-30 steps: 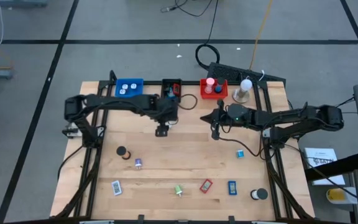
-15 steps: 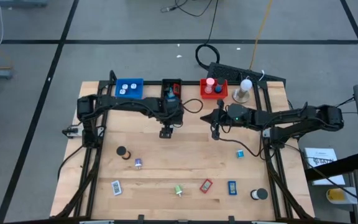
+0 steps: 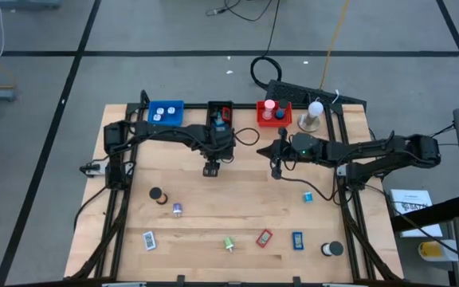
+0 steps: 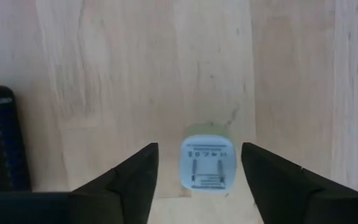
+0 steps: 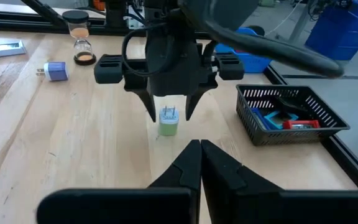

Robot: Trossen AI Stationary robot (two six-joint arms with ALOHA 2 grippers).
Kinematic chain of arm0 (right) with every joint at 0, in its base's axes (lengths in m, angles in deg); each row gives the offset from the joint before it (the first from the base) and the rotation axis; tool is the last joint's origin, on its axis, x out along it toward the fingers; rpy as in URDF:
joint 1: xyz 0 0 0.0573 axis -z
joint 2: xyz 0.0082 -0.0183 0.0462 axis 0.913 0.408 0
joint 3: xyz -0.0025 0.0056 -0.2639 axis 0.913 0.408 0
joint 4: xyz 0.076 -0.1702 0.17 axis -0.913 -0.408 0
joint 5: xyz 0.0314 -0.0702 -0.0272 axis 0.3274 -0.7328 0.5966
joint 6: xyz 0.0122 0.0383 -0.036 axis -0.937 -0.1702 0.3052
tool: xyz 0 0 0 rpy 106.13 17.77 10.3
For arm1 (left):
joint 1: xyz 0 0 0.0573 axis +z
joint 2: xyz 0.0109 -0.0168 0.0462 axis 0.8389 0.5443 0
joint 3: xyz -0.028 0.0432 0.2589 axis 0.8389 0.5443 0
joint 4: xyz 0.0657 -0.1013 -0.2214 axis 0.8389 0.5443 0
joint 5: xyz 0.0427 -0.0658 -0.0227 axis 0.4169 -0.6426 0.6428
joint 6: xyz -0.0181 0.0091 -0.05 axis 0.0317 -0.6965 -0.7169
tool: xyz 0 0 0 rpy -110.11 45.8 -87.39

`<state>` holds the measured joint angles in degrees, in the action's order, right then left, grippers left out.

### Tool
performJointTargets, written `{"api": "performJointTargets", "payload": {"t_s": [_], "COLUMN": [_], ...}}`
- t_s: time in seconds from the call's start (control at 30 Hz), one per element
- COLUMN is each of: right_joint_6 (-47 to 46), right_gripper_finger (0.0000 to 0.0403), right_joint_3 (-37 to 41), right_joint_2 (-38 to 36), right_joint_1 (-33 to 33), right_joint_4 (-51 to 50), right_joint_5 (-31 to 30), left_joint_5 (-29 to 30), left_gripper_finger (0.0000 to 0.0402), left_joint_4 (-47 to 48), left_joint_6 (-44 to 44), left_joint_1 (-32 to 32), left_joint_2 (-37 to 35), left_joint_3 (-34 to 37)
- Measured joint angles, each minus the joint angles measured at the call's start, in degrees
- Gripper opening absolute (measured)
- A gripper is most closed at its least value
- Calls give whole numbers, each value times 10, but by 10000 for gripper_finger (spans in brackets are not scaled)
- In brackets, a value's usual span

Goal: Pick & Place Office items
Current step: Put the top green charger adapter into the blue bin

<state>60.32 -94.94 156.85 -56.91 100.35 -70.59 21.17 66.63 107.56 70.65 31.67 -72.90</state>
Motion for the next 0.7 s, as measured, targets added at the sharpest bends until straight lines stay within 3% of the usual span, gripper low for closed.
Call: {"api": "performJointTargets", "payload": {"t_s": [0.7], "right_joint_6": [2], "right_gripper_finger": [2], "right_joint_3": [0], "right_joint_2": [0], "right_joint_1": [0], "right_joint_4": [0], "right_joint_5": [0], "left_joint_5": [-4], "left_gripper_finger": [178], "left_joint_4": [-10], "left_joint_6": [-3], "left_joint_1": [0], "left_joint_2": [0], "left_joint_3": [10]}}
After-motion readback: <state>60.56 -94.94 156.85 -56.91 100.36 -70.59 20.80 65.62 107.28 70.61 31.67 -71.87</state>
